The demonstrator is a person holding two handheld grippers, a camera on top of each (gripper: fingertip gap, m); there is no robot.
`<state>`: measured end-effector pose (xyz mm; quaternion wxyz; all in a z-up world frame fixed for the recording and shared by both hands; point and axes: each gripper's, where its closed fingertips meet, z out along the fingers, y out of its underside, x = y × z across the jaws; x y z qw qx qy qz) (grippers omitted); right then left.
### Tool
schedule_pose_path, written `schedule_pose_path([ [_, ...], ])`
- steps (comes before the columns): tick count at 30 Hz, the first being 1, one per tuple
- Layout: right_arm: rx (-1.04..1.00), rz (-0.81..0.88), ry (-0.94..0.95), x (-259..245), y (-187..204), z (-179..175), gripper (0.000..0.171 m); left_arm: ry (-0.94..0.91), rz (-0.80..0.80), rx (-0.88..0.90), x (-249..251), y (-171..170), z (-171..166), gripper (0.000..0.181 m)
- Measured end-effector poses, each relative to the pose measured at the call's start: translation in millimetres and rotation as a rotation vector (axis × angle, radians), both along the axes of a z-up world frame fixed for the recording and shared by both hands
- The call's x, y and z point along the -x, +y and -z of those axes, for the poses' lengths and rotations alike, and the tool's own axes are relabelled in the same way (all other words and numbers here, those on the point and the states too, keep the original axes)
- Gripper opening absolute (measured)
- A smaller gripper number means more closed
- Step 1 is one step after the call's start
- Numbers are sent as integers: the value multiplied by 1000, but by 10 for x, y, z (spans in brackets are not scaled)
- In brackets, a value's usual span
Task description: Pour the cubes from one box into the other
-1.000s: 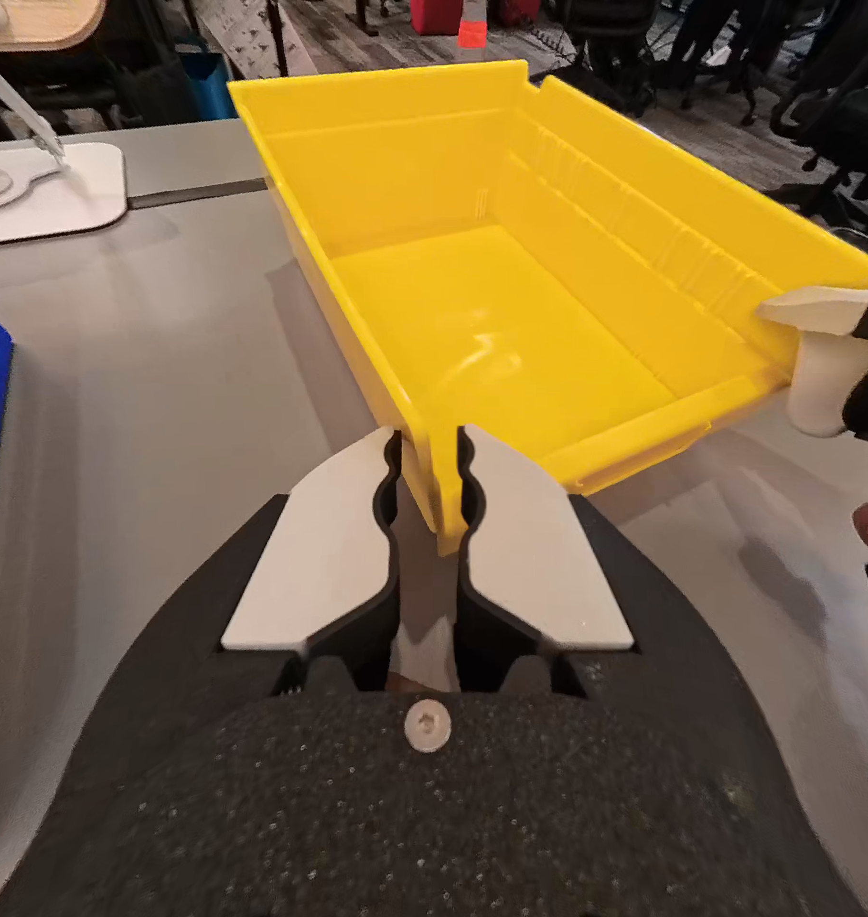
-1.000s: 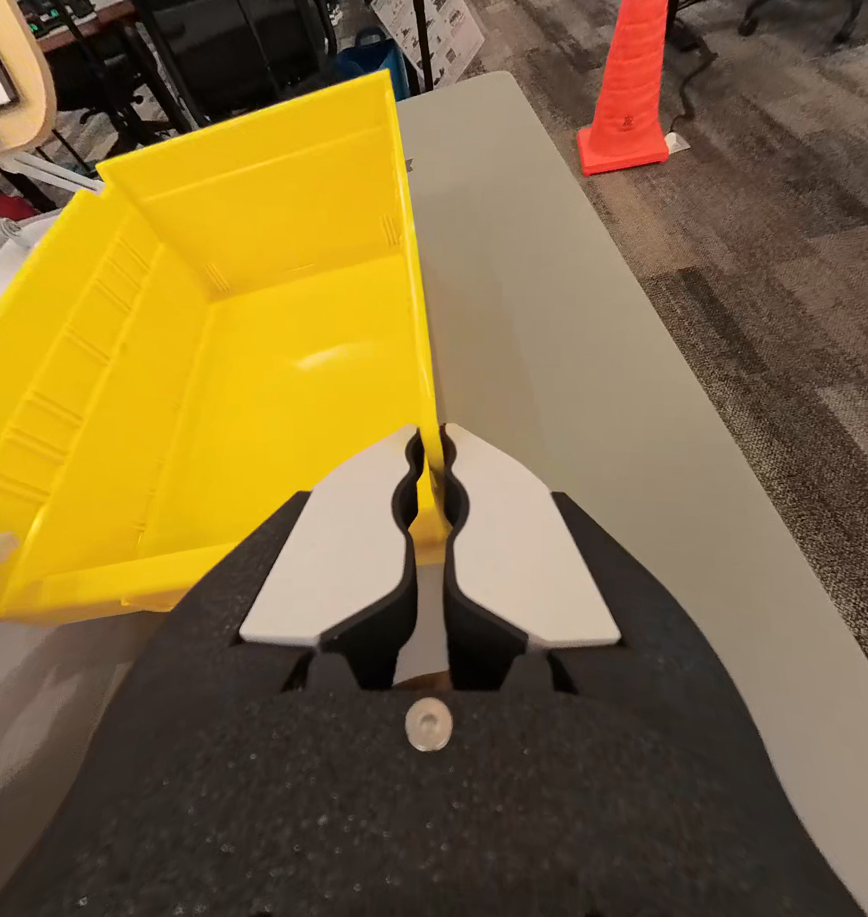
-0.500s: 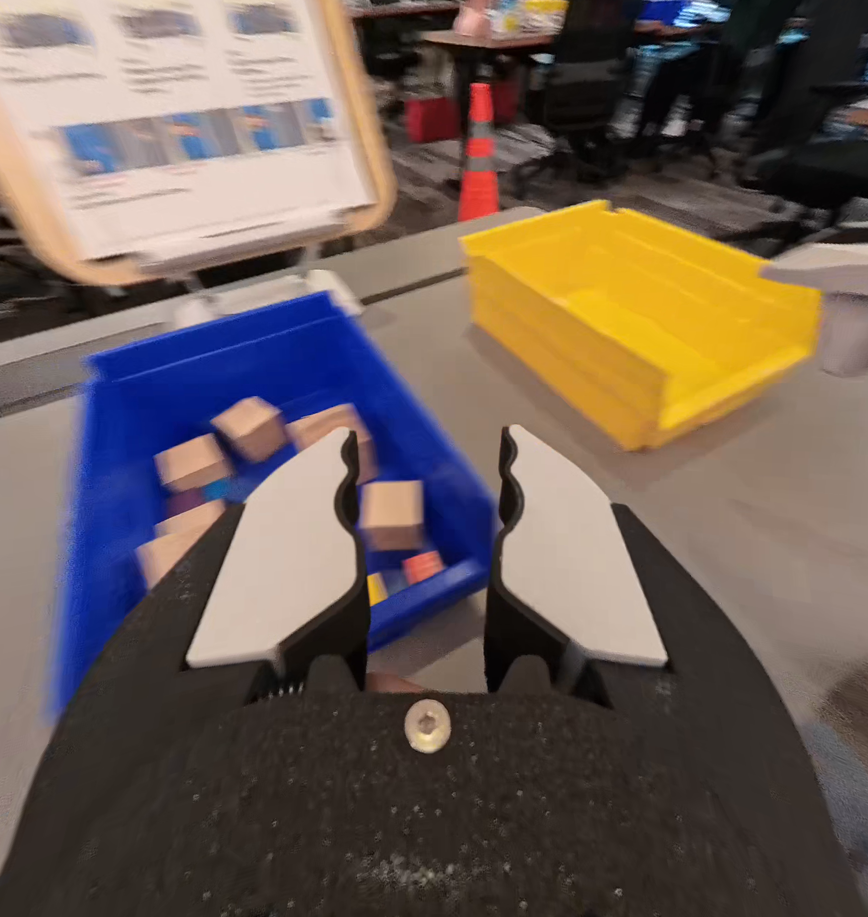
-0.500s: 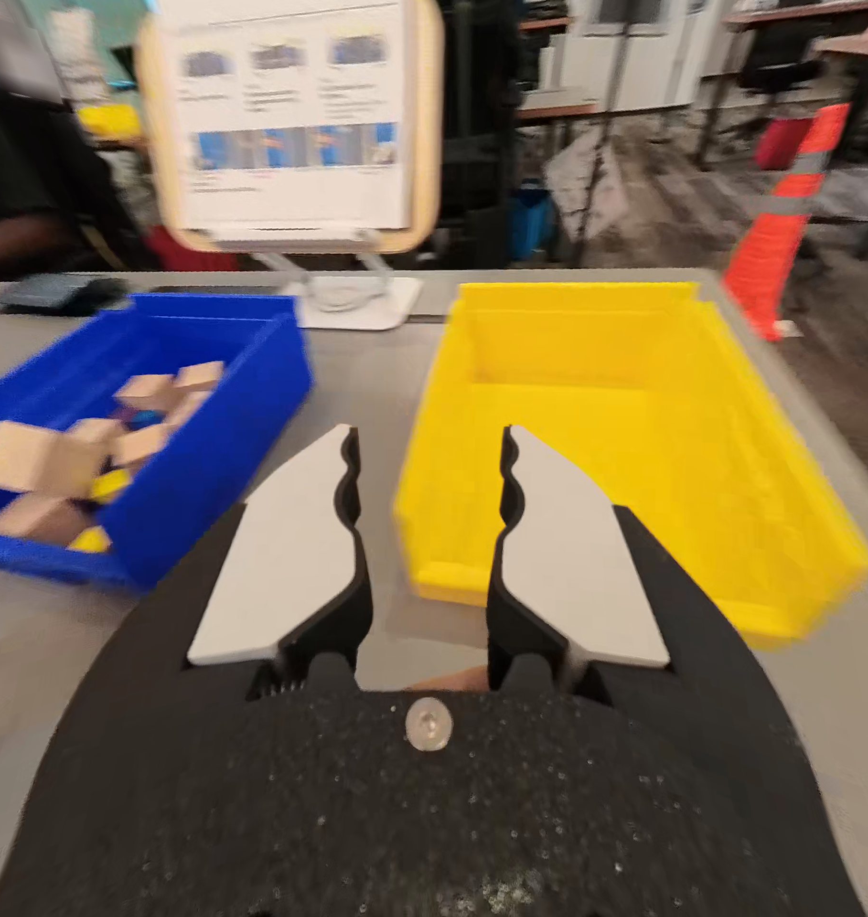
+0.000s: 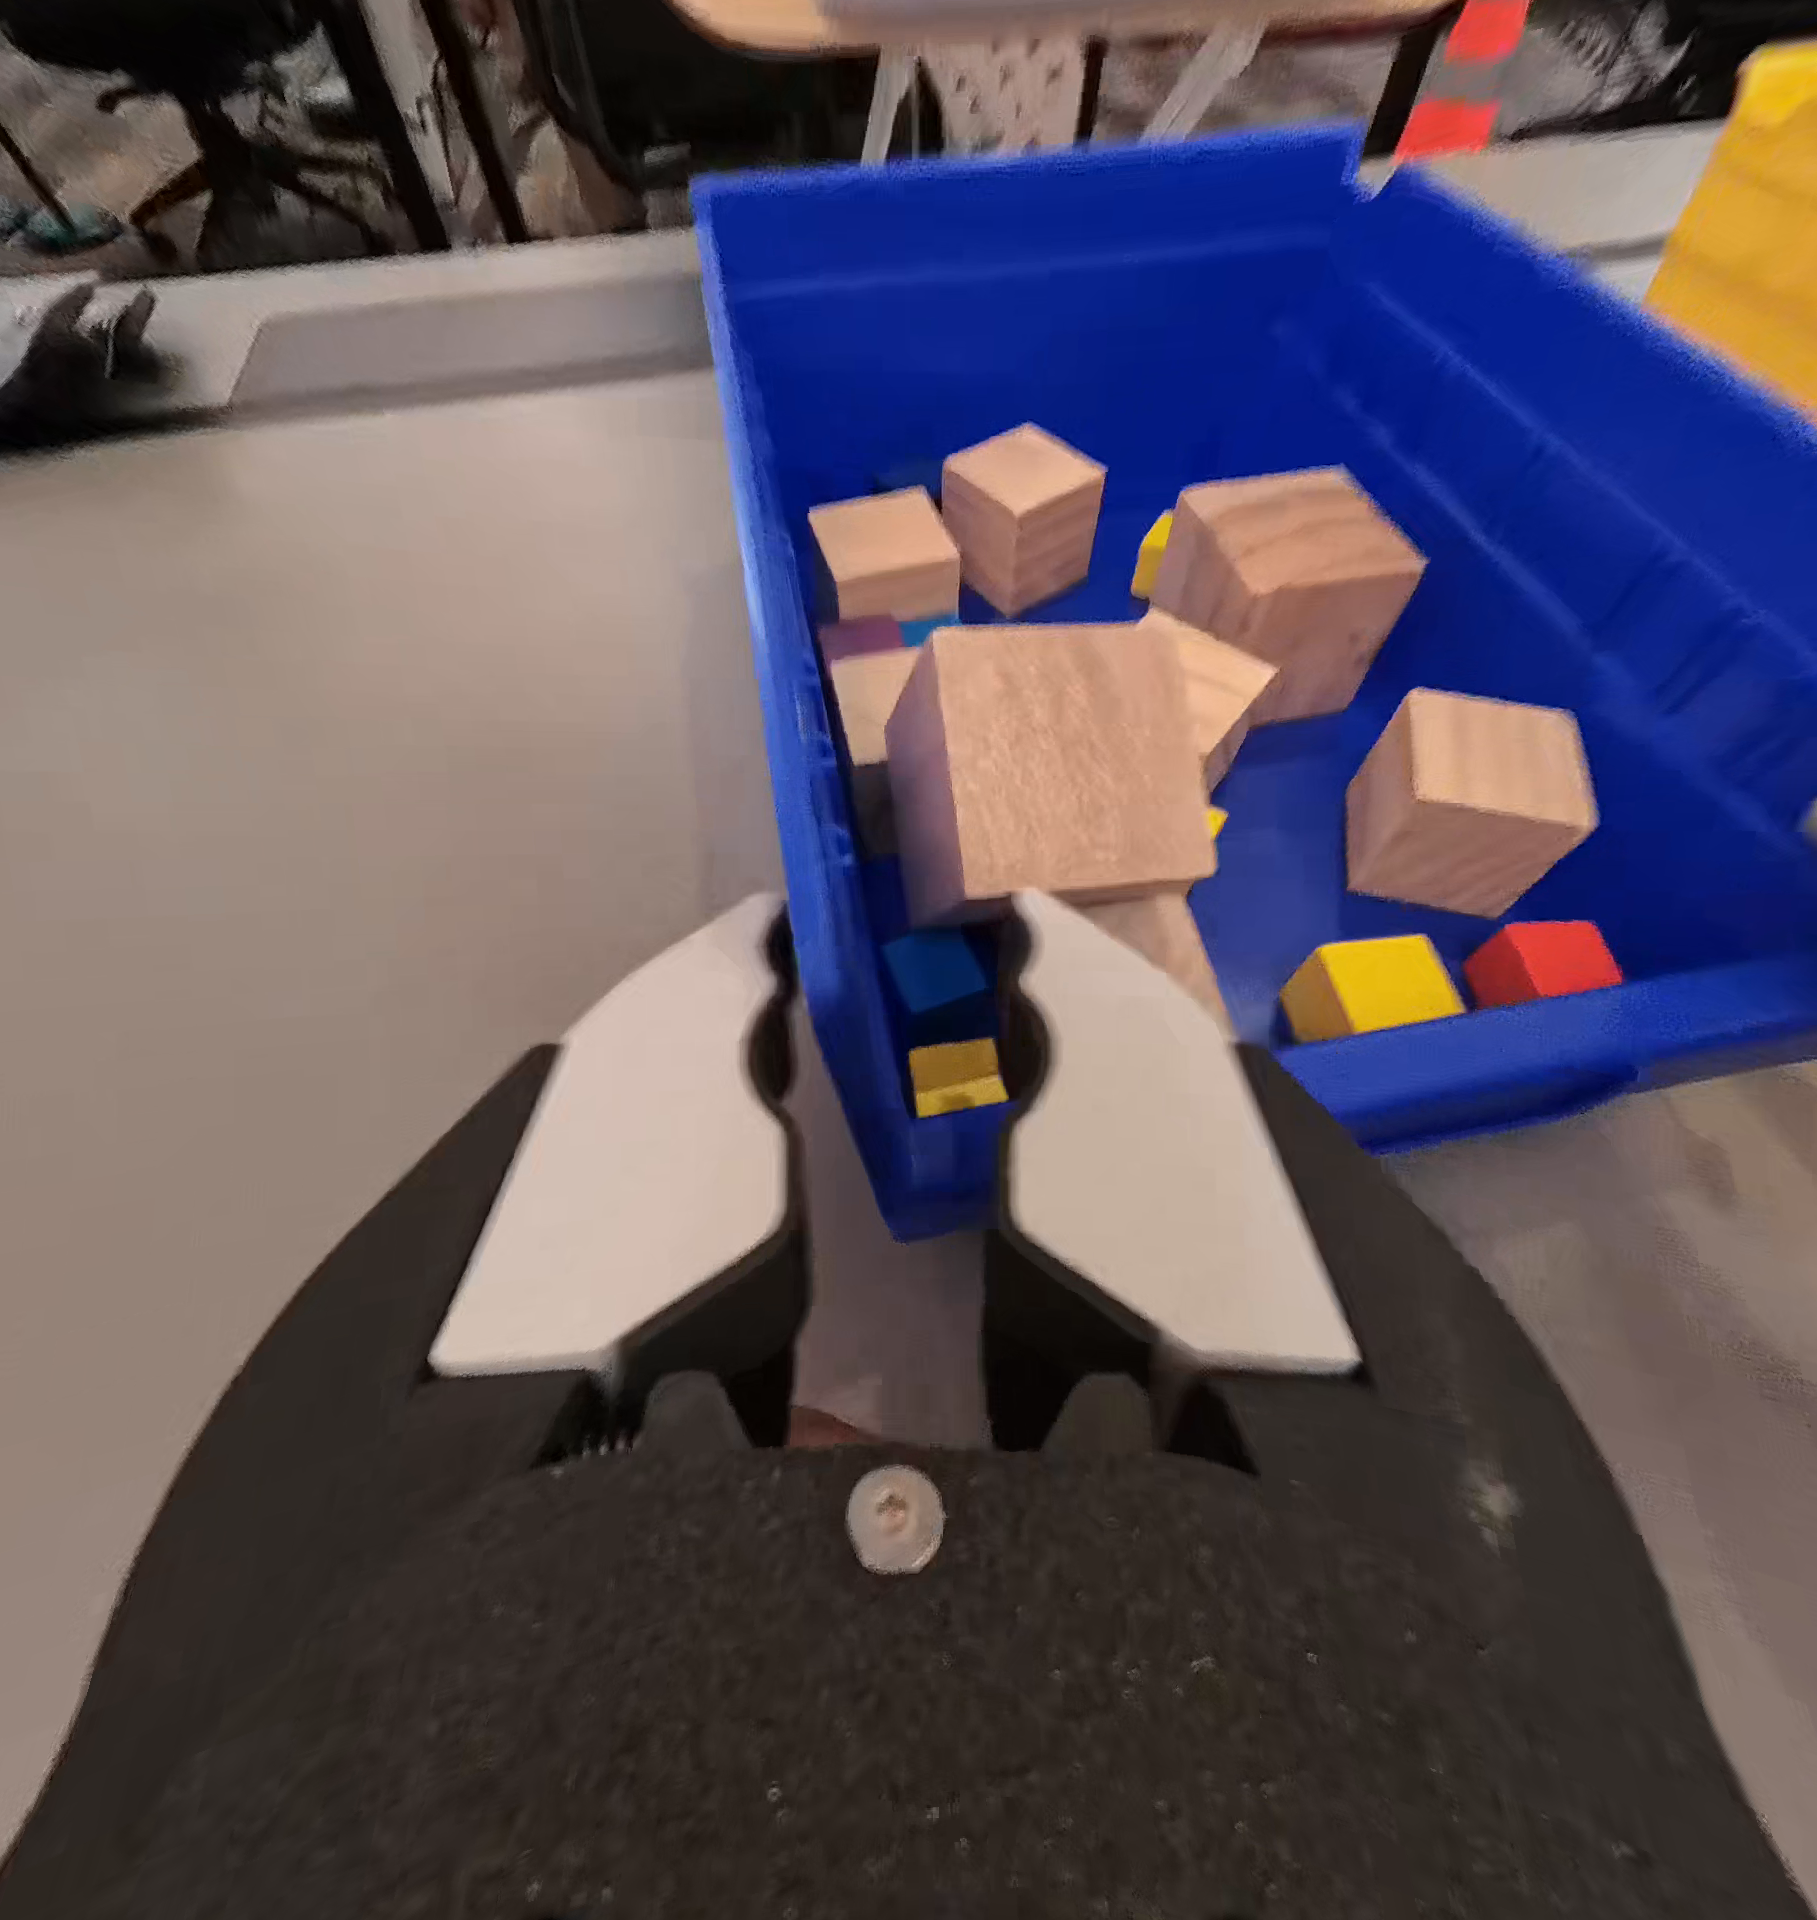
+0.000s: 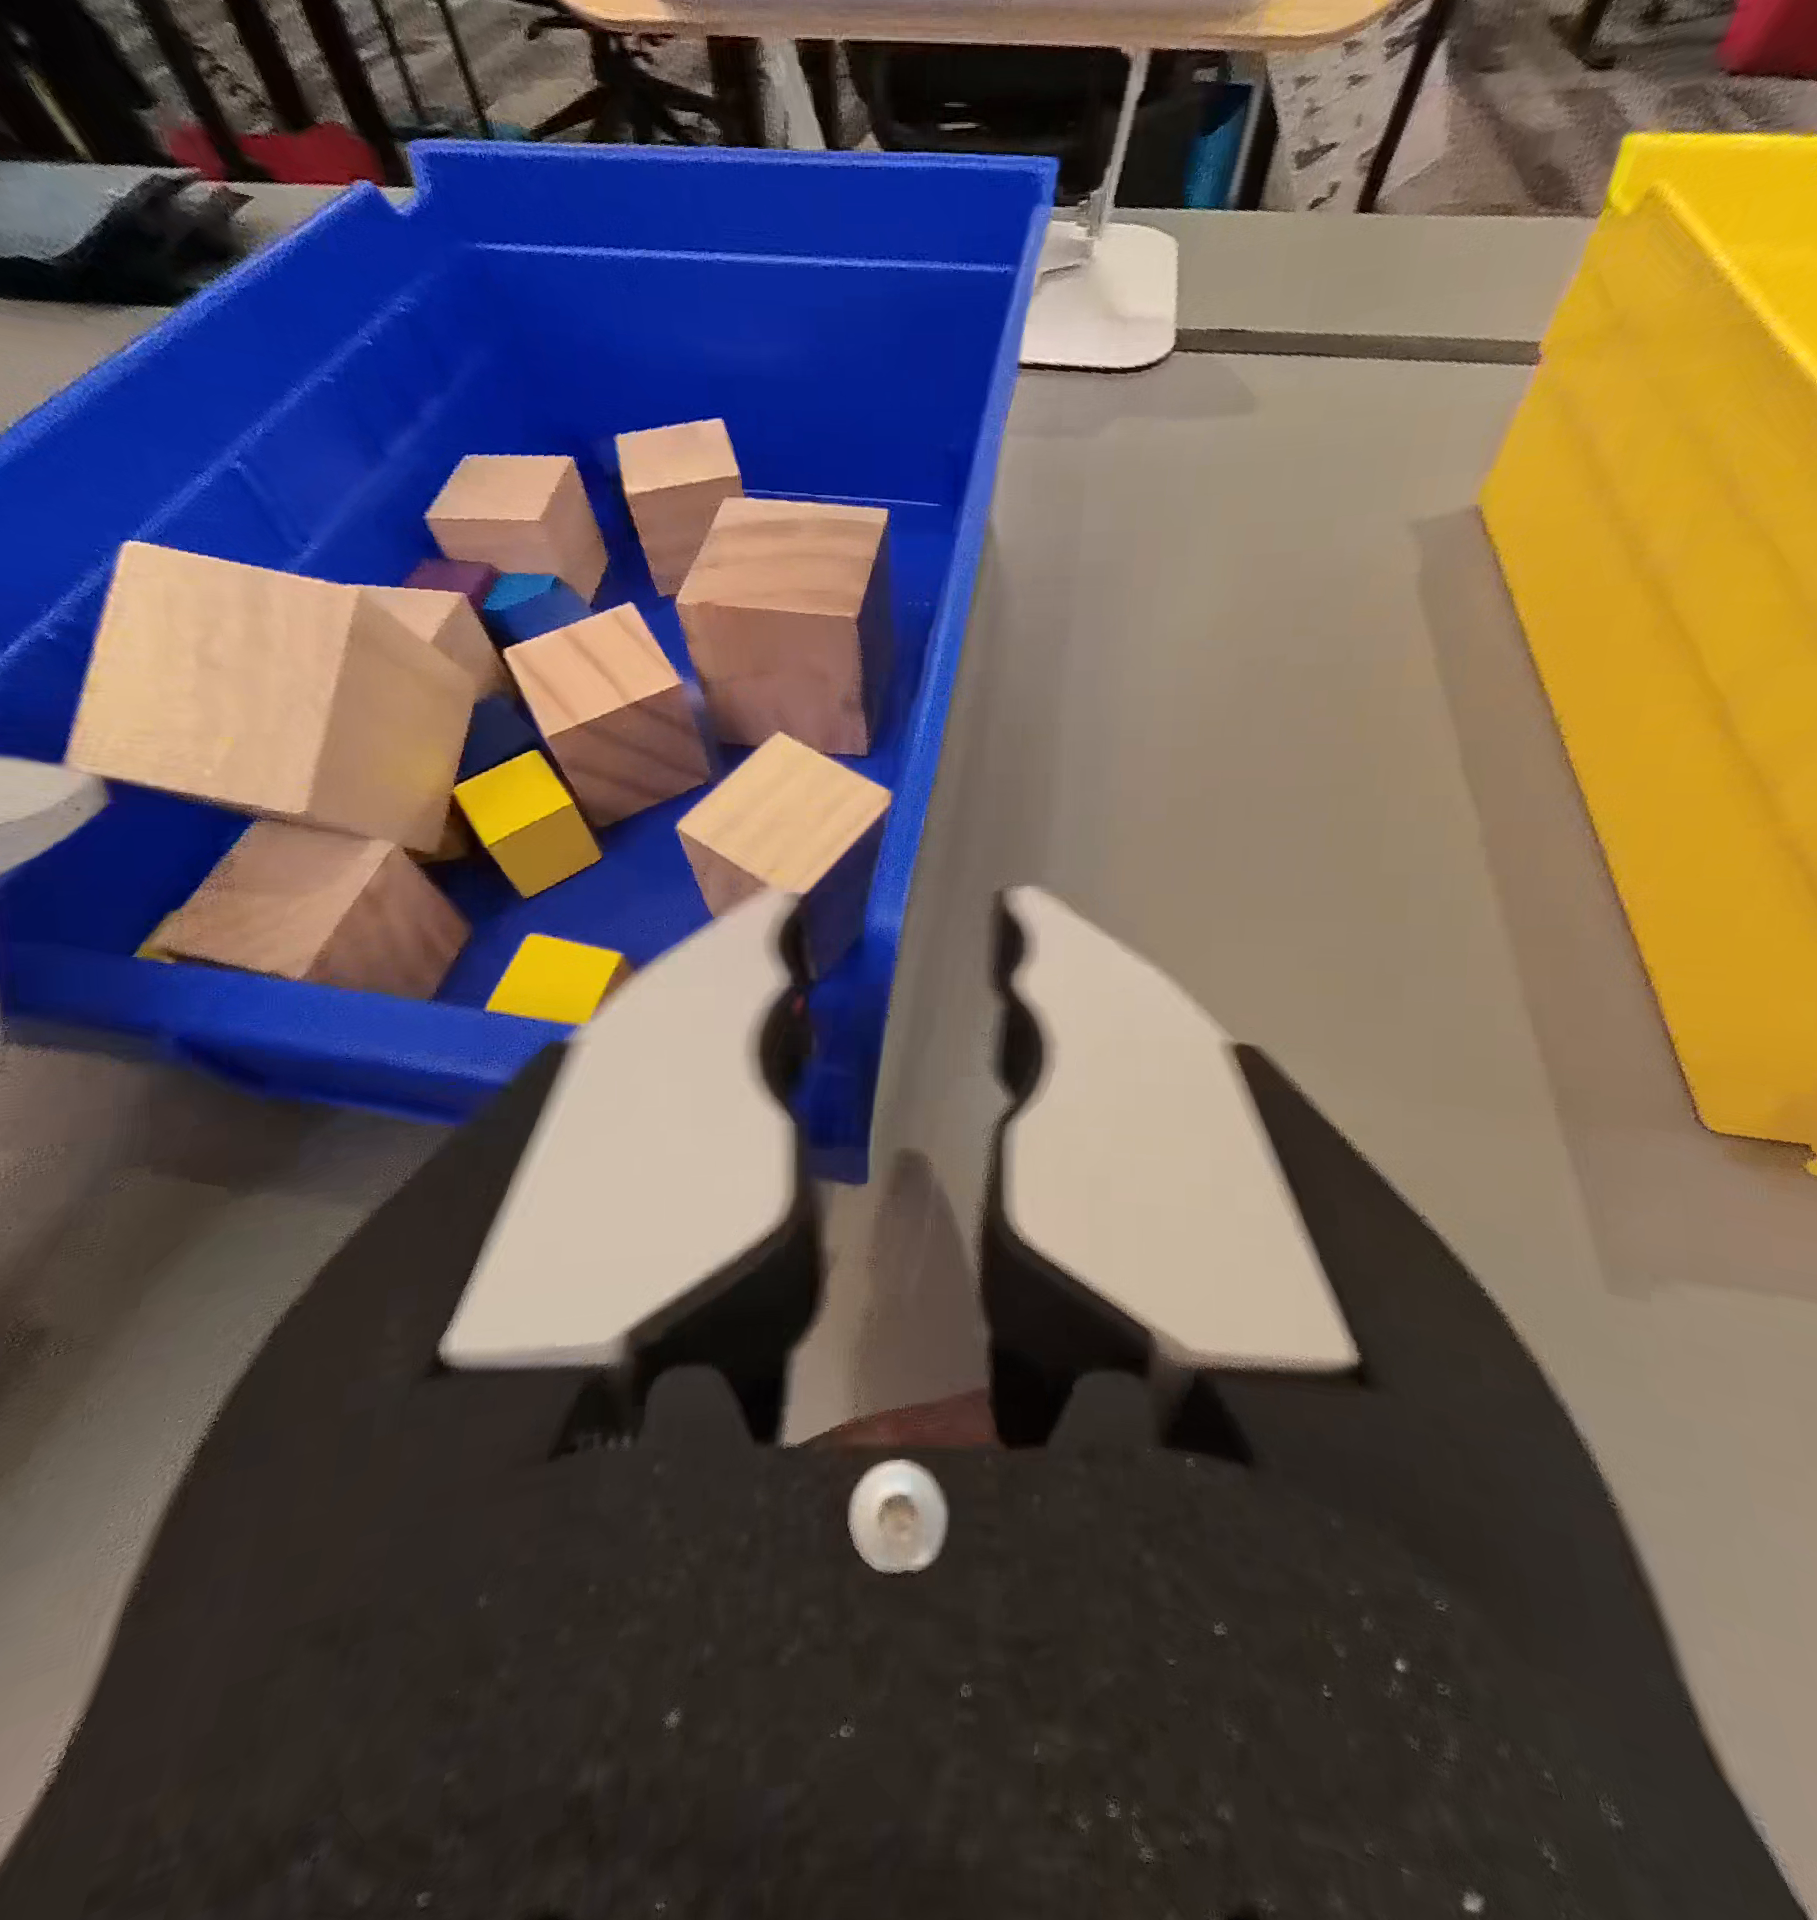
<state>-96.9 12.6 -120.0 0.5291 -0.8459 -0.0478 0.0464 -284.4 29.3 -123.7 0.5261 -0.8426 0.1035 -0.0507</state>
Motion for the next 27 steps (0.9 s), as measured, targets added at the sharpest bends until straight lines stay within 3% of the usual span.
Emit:
schedule_pose_path([
  [1,-2,-6,-1,36,12,-2,5,8,-15,16,32,11,32,18],
  [2,-3,29,-9,15,24,1,4,-11,-20,25,57,19,26,5],
  [7,-69,119,-77,135,-4,-45,3,-24,-59,41,180,66,-6,3],
  [12,-170,106,-108,463,50,-329,3,-106,-54,60,488,70,-156,2],
  [18,-128,-1,-48,1266,255,-382,4,-30,-151,-30,1311,119,-370,2],
  [27,-59,-86,-21,2291,441,-116,4,-36,-221,3,2343,200,-132,2],
])
